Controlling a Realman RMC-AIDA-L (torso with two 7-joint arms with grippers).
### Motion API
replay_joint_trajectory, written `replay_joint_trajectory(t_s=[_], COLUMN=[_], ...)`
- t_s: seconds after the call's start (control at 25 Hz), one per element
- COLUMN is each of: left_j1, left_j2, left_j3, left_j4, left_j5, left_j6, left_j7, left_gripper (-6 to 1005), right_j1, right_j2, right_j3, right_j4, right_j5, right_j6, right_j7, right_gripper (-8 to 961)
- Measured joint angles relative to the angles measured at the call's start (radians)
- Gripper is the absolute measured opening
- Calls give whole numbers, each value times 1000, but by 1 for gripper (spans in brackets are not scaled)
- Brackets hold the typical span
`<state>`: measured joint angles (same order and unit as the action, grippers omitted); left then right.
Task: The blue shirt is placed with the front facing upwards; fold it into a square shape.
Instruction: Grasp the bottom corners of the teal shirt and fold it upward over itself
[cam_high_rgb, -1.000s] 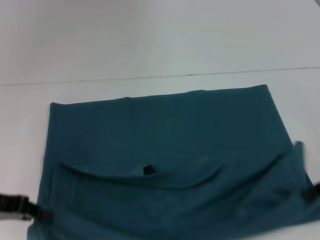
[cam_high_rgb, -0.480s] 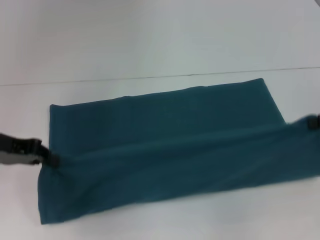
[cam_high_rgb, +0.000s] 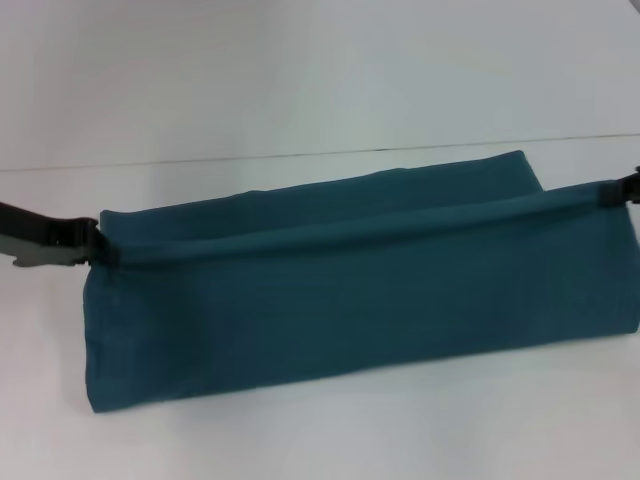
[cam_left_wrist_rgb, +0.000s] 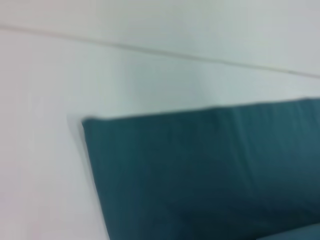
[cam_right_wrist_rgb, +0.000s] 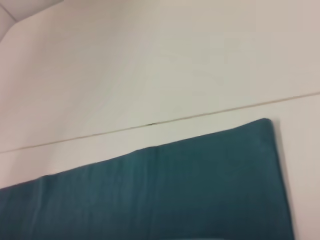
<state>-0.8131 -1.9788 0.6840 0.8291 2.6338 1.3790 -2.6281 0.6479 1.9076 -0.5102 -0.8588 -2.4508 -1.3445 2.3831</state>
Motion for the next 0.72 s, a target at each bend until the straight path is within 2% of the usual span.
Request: replay_joint_trajectory(t_s=[0.24, 0.44, 0.72], left_j1=[-11, -13, -51], left_j2=[-14, -29, -31], left_j3=[13, 13, 12], left_j4=[-38, -47, -81], left_j5=[-1, -4, 0], left_j6=[-130, -207, -261], left_j7=[-1, -2, -29], left_gripper=[73, 76, 79], right_j1=[12, 18, 62], right_j2=[33, 51, 55], right_j3=[-88, -136, -186], right_j4=[23, 40, 109], right_j5=[-4, -4, -11], right_j6=[140, 268, 405], right_j7=[-6, 3, 4], right_gripper=[37, 36, 36])
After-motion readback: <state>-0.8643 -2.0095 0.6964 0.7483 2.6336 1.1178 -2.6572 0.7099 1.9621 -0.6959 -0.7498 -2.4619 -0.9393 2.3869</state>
